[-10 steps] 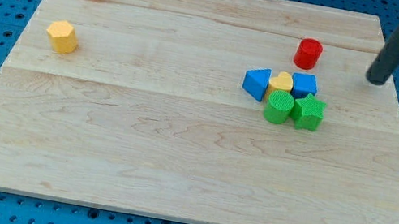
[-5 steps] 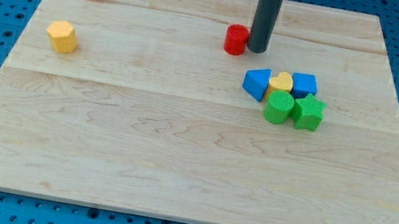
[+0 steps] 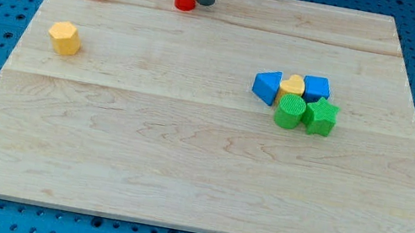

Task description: Push red circle into red star

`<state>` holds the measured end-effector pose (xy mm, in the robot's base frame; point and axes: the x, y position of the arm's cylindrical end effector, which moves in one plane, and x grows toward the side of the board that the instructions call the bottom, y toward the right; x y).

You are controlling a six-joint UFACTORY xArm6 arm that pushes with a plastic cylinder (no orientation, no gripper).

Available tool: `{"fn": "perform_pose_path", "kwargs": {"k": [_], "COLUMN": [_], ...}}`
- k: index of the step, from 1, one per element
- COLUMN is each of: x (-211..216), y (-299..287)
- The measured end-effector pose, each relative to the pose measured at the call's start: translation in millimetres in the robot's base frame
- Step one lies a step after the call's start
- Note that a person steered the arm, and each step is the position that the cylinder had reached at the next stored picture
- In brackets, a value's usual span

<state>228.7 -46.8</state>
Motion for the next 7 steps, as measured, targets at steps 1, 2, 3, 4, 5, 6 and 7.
{"fn": "perform_pose_path", "kwargs": {"k": [1,2,3,4,5,6,7], "x": [-4,-35,-9,19,16,23,14], "y": [-27,-28,-39,-46,-47,-100,-123]}}
